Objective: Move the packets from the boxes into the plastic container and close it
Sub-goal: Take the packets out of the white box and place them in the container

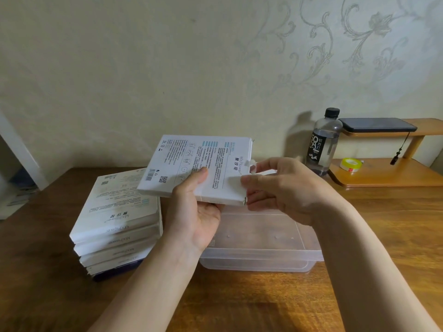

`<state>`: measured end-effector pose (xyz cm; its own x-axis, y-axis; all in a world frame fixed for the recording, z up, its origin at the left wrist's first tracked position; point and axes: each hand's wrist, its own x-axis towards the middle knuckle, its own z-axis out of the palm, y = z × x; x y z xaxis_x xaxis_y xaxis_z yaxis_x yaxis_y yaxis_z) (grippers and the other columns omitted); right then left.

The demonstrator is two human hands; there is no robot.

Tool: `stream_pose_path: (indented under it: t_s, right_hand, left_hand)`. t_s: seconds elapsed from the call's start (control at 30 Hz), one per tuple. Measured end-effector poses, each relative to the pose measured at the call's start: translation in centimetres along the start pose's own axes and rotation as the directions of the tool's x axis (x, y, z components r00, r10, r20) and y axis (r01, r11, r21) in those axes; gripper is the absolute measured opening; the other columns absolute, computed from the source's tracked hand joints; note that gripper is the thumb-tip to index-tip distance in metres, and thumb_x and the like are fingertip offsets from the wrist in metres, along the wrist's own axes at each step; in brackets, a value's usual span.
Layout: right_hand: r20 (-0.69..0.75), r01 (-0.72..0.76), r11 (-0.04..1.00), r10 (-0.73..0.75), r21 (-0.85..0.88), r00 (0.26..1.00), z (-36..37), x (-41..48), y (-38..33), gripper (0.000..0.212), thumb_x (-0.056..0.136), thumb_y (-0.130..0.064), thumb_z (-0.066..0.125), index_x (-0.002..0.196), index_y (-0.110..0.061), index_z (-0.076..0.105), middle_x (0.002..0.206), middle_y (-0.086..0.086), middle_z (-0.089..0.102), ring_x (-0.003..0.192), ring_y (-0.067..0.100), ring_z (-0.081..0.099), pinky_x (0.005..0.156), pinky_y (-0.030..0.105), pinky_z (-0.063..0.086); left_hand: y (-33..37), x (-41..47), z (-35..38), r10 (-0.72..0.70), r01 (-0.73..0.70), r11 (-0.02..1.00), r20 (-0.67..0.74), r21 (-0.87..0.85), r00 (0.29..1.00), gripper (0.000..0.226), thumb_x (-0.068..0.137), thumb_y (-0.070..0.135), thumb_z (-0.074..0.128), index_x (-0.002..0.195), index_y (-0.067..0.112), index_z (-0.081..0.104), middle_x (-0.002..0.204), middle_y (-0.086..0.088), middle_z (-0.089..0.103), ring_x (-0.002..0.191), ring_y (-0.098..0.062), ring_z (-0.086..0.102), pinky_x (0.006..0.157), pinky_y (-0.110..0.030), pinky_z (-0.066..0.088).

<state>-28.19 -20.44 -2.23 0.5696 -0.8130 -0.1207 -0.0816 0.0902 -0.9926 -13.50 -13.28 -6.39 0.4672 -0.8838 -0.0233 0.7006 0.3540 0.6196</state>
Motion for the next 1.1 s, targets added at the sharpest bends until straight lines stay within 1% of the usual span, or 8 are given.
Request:
stream_pose_path:
  t_s: [0.17,0.37,0.53,0.6,0.67,0.8,0.97,1.1]
  right_hand:
    - [0.039,0.008,0.995,-0.012,0.098,0.999,-0.1,0.0,0.1,0.026,0.085,0.007,0.069,0.109,0.010,0.059,0.105,0.038,0.067,0.083,0.041,0.066,0.069,0.039,0.063]
    - [0.097,0.020,0.984,-0.038,0.176,0.995,-0.5,0.4,0.5,0.024,0.089,0.015,0.054,0.111,0.011,0.064,0.108,0.033,0.069,0.089,0.040,0.070,0.073,0.041,0.063]
    - [0.078,-0.024,0.979,0.008,0.200,0.997,-0.9,0.7,0.6,0.037,0.089,0.017,0.052,0.123,0.003,0.057,0.106,0.033,0.070,0.093,0.043,0.071,0.080,0.046,0.062]
    - [-0.006,-0.029,0.993,0.030,0.118,1.000,-1.0,0.9,0.9,0.054,0.086,0.014,0.061,0.135,-0.003,0.048,0.103,0.030,0.071,0.094,0.043,0.071,0.079,0.047,0.062]
    - [-0.127,0.030,0.985,-0.052,-0.173,0.991,-1.0,1.0,1.1,0.067,0.081,0.003,0.075,0.139,-0.014,0.045,0.102,0.018,0.067,0.091,0.031,0.070,0.076,0.042,0.062]
    - [-0.163,0.190,0.714,-0.394,-0.674,0.905,-0.3,0.5,0.6,0.047,0.074,-0.027,0.086,0.113,-0.026,0.059,0.096,-0.004,0.059,0.080,0.010,0.059,0.070,0.032,0.055]
    - [-0.049,0.345,0.630,-0.522,-0.696,0.852,0.1,-0.1,0.0,0.015,0.080,-0.016,0.079,0.090,-0.024,0.072,0.078,-0.010,0.061,0.065,0.006,0.052,0.061,0.022,0.047]
    - [-0.115,0.332,0.743,-0.478,-0.581,0.871,0.3,-0.5,-0.5,0.021,0.084,-0.006,0.066,0.082,-0.024,0.076,0.068,-0.010,0.064,0.051,0.003,0.046,0.048,0.013,0.037]
  left_hand:
    - [0.0,-0.1,0.0,0.007,-0.008,1.000,0.014,0.005,1.000,0.040,0.094,0.005,0.057,0.126,0.029,0.063,0.117,-0.005,0.076,0.112,-0.023,0.071,0.101,-0.046,0.053]
    - [0.1,0.0,0.0,-0.012,0.012,0.999,-0.003,-0.036,1.000,0.044,0.094,0.004,0.059,0.132,0.027,0.059,0.117,-0.006,0.076,0.107,-0.021,0.074,0.089,-0.039,0.059]
    - [0.3,0.0,-0.2,-0.033,0.031,0.997,-0.027,-0.076,0.999,0.041,0.093,0.005,0.061,0.129,0.025,0.060,0.116,-0.008,0.076,0.107,-0.023,0.073,0.084,-0.036,0.062]
    - [0.4,0.0,-0.1,-0.047,0.043,0.994,-0.036,-0.099,0.998,0.039,0.093,0.006,0.062,0.128,0.022,0.061,0.114,-0.009,0.077,0.105,-0.024,0.074,0.078,-0.034,0.064]
    - [0.5,0.1,0.0,-0.057,0.051,0.993,-0.045,-0.111,0.997,0.037,0.093,0.008,0.062,0.129,0.019,0.061,0.114,-0.010,0.077,0.104,-0.023,0.075,0.075,-0.032,0.064]
    - [0.4,0.2,-0.1,-0.062,0.059,0.992,-0.025,-0.111,0.998,0.038,0.096,0.014,0.061,0.134,0.015,0.059,0.112,-0.011,0.076,0.096,-0.023,0.075,0.071,-0.030,0.063]
    - [0.5,0.2,0.1,-0.043,0.040,0.986,-0.018,-0.165,0.999,0.042,0.097,0.018,0.060,0.138,0.012,0.057,0.112,-0.013,0.075,0.091,-0.022,0.075,0.071,-0.029,0.061]
    - [0.4,-0.2,0.5,-0.032,0.032,0.989,0.003,-0.147,0.999,0.033,0.097,0.018,0.060,0.131,0.015,0.060,0.113,-0.012,0.076,0.096,-0.022,0.075,0.078,-0.031,0.061]
